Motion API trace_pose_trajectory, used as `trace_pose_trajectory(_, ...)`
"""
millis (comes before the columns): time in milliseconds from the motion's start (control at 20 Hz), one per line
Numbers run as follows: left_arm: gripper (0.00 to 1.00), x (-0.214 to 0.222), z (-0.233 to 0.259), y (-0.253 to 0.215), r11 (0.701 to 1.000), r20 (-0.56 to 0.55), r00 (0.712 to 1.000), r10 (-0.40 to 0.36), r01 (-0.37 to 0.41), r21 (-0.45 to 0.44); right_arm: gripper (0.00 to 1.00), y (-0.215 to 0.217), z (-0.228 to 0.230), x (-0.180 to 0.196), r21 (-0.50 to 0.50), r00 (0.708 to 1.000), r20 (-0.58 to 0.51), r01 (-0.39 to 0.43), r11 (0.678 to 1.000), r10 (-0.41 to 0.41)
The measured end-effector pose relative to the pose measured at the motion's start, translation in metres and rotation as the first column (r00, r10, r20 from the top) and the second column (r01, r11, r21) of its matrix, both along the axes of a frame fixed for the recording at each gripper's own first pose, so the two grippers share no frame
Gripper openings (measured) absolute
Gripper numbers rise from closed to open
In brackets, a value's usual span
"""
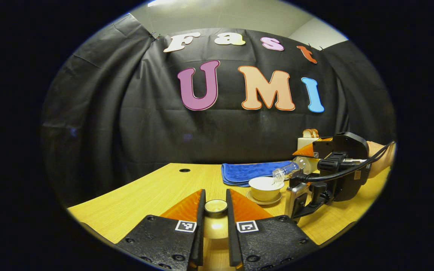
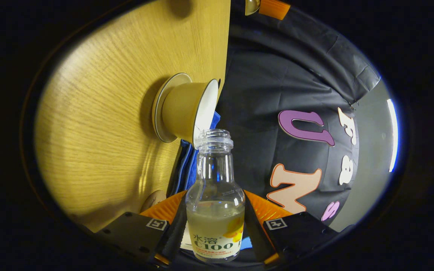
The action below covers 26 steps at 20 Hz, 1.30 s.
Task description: Open the teacup lid with one hand, grasp the water bottle and pour water into the teacup with the other hand; after pouring, place the water bottle on the coaster and then close the teacup lid.
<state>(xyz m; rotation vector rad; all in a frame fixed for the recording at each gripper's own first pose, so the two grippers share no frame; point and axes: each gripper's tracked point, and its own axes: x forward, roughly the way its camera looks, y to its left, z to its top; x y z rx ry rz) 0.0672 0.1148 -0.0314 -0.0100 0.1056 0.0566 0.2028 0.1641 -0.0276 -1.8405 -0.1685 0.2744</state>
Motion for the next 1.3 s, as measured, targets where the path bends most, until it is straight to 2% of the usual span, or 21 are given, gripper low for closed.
trace_pose_trajectory(650, 0.24, 0.000, 0.000, 0.000, 1.000, -0.001, 1.000, 0.000, 0.000, 0.000, 0.78, 0.009, 0.009, 0.000, -0.158, 0.998, 0.028, -0.053, 0.986, 0.058)
trace_pose_trajectory(1300, 0.24, 0.000, 0.000, 0.000, 1.000, -0.002, 1.000, 0.001, -0.001, -0.001, 0.79, 0.024, 0.014, -0.005, -0.307, 0.990, 0.046, -0.111, 0.945, 0.131)
